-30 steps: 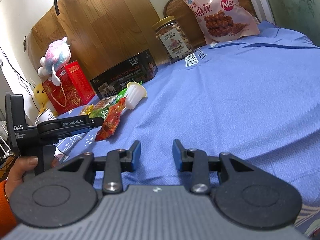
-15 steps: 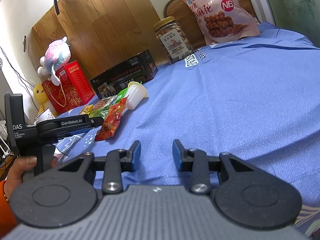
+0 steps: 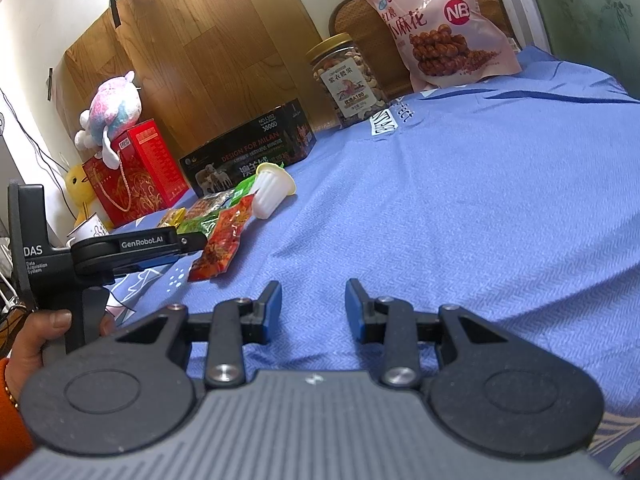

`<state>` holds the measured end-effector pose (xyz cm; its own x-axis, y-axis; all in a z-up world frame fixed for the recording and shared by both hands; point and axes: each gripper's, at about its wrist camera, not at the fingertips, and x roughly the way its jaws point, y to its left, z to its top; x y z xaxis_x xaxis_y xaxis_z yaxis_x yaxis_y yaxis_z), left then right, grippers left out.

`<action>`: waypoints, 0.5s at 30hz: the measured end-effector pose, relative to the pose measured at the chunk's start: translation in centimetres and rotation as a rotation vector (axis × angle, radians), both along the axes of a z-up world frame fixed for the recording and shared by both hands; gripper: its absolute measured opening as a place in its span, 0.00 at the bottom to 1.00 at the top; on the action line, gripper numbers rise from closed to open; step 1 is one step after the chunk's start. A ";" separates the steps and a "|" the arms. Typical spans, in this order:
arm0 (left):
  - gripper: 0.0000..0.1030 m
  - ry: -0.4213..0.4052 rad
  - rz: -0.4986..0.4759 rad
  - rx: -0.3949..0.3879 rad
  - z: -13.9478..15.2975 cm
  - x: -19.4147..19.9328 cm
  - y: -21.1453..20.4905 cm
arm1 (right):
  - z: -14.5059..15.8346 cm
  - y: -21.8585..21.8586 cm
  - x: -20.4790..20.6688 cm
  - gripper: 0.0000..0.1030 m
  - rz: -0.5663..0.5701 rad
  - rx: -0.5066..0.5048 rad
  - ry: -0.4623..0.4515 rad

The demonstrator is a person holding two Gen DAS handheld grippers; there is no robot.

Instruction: Organize snacks

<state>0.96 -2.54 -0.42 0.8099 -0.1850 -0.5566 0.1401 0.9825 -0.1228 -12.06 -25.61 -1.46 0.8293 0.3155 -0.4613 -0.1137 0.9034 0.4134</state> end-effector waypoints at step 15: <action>0.54 -0.001 -0.003 -0.008 -0.1 0.1 0.2 | 0.1 0.2 0.1 0.37 0.002 -0.015 0.001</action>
<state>1.02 -2.38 -0.50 0.8098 -0.1914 -0.5546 0.1428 0.9812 -0.1302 -11.98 -25.45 -1.36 0.8284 0.3102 -0.4663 -0.1151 0.9091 0.4003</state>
